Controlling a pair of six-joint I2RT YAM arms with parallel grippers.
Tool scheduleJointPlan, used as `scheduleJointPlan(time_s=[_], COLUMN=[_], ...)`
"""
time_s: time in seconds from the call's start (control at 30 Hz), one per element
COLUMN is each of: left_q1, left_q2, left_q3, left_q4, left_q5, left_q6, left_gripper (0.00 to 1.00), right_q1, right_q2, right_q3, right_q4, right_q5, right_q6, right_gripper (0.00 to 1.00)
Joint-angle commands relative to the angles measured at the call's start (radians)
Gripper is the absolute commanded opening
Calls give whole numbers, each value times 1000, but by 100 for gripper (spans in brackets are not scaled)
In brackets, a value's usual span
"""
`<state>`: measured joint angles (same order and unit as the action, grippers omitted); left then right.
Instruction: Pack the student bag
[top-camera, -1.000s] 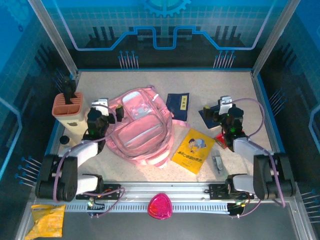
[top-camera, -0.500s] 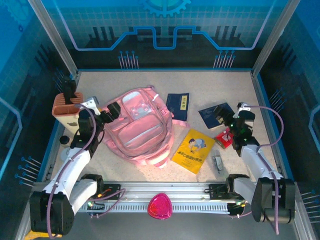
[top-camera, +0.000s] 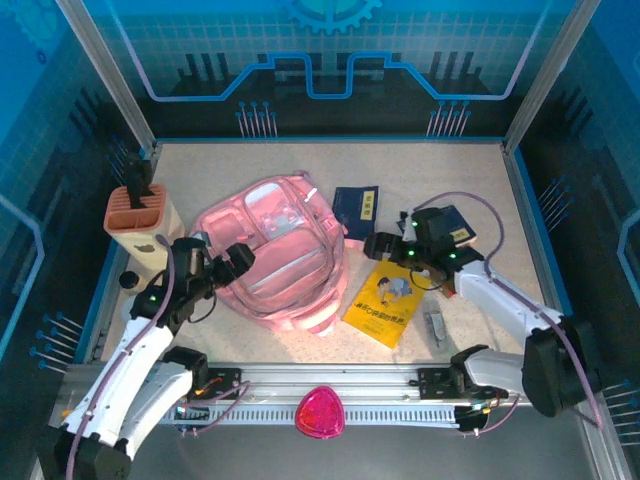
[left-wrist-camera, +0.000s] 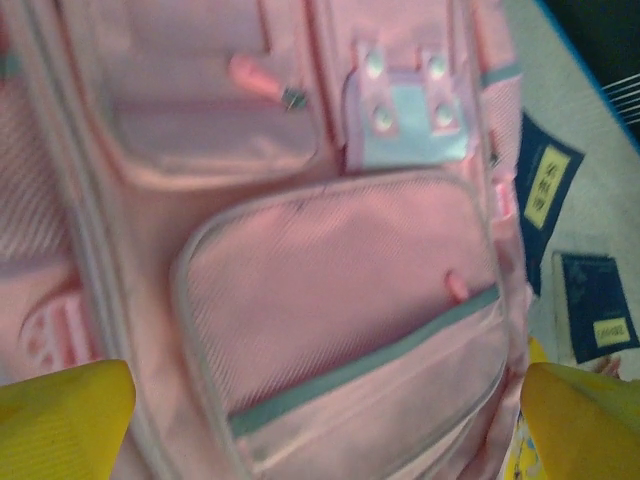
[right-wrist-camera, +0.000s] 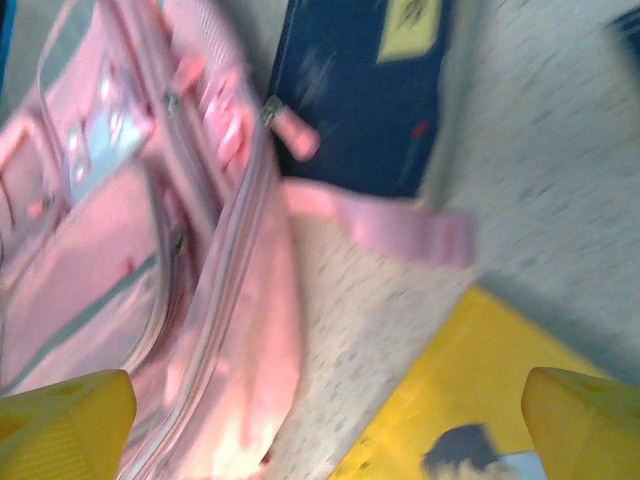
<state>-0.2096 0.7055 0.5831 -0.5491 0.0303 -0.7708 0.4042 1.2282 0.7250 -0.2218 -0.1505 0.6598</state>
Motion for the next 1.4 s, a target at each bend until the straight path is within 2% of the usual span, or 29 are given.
scheduleJointPlan(time_s=[0.0,0.13,0.23,0.43,0.57,0.7,0.87,0.97,1.17,1.3,1.37], left_q1=[-27,-61,-93,-131,-141,-148,-149,-149,-145,-135,-103], left_q2=[-12,-14,-6,66,160,242,359,433,633,704,752], left_q3=[15,-33,-78,-163,-181,-186,-156,-110,62,110,154], left_q4=[-214,-227,-170,11,139,279,428,478,493,524,519], left_q5=[-24,-17,12,72,88,93,101,76,50,12,45], left_q6=[-90,-150,-192,-247,-254,-261,-248,-219,-132,-113,-89], left_gripper=[99,99,99,99,93,81,67,59,53,51,50], right_q1=[92,160,193,205,214,218,217,215,214,228,253], right_q2=[72,173,251,403,490,517,493,467,408,342,326], right_q3=[64,131,194,281,331,327,309,285,232,188,178], right_q4=[-76,-42,-37,23,0,42,75,81,55,55,57], right_q5=[-9,14,62,36,41,23,-2,-10,-23,0,6], right_q6=[63,83,84,85,77,78,52,34,13,30,41], right_gripper=[100,100,98,77,67,47,11,0,0,0,0])
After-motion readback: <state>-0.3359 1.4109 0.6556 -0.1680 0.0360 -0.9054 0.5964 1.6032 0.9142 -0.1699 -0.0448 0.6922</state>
